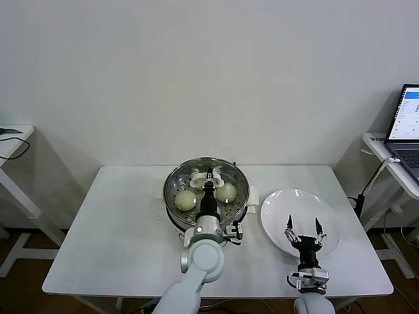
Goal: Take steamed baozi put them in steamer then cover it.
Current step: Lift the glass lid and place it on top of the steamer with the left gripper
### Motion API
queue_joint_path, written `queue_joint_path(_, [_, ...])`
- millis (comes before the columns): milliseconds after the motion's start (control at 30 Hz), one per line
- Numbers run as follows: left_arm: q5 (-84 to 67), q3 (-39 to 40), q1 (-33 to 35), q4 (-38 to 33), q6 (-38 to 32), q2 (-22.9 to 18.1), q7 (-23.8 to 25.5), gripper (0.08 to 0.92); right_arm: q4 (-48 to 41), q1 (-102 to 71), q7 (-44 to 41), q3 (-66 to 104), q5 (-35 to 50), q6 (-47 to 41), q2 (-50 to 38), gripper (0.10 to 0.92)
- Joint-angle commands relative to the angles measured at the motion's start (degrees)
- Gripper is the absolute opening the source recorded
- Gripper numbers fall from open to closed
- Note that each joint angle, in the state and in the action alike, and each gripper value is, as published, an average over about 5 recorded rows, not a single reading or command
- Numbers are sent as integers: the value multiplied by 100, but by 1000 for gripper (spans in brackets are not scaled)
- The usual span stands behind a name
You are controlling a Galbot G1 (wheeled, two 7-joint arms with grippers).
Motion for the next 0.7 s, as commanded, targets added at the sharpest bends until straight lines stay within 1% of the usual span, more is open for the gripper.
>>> queue_joint_path(33, [30,-17,4,35,-13,-12,-20,190,15,-2,2,2,-7,8,3,823])
queue_joint_path(567, [46,-77,54,46,-108,-47,98,190,17,-3,-4,8,-21,23,9,823])
queue_joint_path(633, [31,-81,54,51,-108,-53,74,202,17,-1,-5,9,-25,24,7,823])
queue_joint_path(700, [21,-89,49,48,-104,-62,55,241,18,2,-6,8,-28,23,4,823])
